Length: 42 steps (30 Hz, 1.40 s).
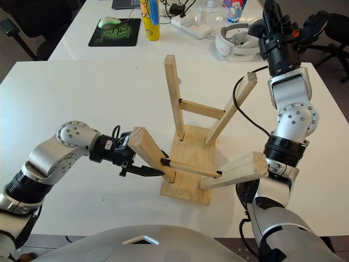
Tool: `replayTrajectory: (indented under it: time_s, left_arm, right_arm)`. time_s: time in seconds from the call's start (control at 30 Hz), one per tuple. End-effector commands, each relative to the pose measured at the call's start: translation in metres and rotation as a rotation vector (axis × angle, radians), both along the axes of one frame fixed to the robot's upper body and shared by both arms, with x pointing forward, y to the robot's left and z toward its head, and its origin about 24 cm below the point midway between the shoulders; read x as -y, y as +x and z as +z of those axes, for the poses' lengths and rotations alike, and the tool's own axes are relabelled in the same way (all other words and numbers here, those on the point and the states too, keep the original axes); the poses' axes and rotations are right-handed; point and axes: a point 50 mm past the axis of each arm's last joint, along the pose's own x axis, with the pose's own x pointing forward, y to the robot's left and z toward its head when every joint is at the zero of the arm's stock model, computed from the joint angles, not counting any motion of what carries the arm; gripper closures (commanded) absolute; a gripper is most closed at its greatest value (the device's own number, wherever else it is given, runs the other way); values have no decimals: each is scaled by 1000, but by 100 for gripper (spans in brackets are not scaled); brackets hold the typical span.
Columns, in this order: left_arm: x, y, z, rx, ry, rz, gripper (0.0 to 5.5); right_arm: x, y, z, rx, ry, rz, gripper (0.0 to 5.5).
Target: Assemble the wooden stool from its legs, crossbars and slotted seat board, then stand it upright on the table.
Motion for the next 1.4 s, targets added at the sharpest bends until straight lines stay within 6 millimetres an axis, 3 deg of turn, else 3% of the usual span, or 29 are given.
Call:
replayTrajectory:
  time_s: [0.03,0.2,0.33,0.43,0.63,0.8,0.9,0.97,1.1,1.17,1.23,1.4]
  left_arm:
    - [-11,0,-26,-2,126,74,344]
    - [-22,4,-50,139,217,127,344]
    - [-24,2,-57,157,184,203,344]
    - [-20,1,-56,177,152,222,276]
    - [-19,0,-48,226,127,254,201]
    - [-42,-8,-46,210,148,346,201]
    - [-63,-10,-39,215,154,474,201]
    - [-74,-10,-37,220,150,569,201]
    - [-81,-21,-42,214,151,663,201]
    - [-78,-25,-47,210,154,679,201]
    - [-75,-28,-51,205,152,685,201]
    - [-67,-31,-56,197,135,704,201]
  right_arm:
    - [7,1,7,14,54,-11,550]
    - [11,3,7,-1,64,-13,550]
    - [10,7,7,-9,49,3,550]
    - [11,9,7,-17,38,16,550]
    - [12,14,5,-32,10,29,550]
    - [16,14,7,-34,-15,11,550]
    - [34,16,4,-75,-49,-133,550]
    - [48,18,-2,-128,-126,-268,550]
    - [73,20,-38,-359,-721,-617,550]
    - [88,15,-51,-428,-864,-721,550]
    - [96,13,-46,-397,-755,-767,550]
    - [58,28,-7,-132,-375,-484,550]
